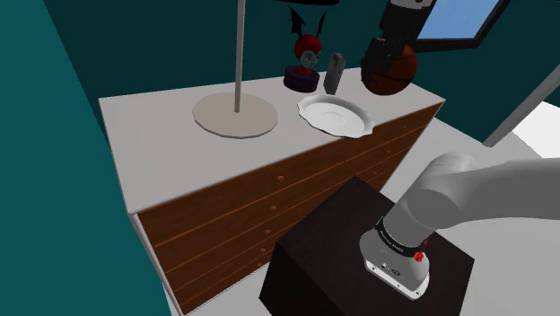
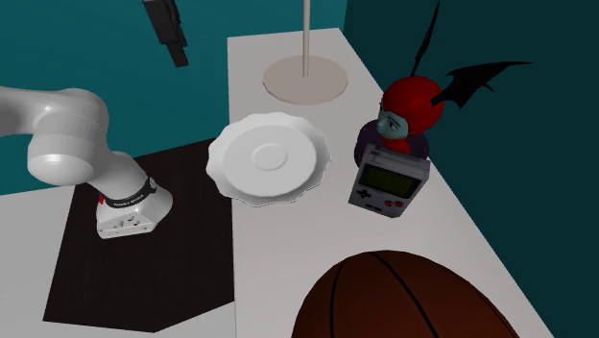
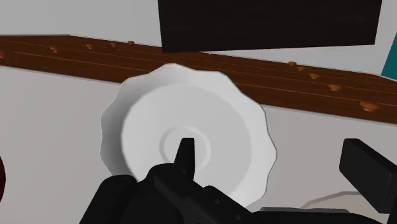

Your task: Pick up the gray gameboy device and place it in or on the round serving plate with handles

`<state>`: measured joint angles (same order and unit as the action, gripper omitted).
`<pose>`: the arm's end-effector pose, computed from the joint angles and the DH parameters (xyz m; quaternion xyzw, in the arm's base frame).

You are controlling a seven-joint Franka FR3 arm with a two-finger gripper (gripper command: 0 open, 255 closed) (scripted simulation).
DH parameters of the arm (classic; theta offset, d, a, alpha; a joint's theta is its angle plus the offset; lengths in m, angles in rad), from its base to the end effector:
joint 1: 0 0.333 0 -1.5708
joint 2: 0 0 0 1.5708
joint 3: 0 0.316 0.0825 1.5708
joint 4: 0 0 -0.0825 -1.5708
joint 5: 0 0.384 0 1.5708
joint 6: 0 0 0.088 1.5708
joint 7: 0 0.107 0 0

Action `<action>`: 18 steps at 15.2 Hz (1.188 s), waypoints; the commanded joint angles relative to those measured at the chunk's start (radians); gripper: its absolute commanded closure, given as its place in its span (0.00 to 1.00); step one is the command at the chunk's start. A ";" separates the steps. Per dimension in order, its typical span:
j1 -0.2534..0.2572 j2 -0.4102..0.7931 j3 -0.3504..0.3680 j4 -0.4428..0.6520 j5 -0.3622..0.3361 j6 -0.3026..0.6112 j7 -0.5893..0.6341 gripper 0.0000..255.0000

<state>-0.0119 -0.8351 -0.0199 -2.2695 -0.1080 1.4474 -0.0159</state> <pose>0.2791 -0.0241 0.6348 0.9988 -0.0117 0.0054 0.0463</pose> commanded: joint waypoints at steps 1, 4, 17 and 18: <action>0.000 0.000 0.000 0.000 0.000 0.000 0.000 0.00; -0.017 0.084 -0.046 0.029 -0.023 0.060 -0.024 0.00; -0.066 0.502 -0.235 0.275 -0.029 0.250 -0.143 0.00; -0.069 0.538 -0.249 0.302 -0.022 0.258 -0.154 0.00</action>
<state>-0.0781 -0.3336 -0.2548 -1.9943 -0.1367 1.6951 -0.1598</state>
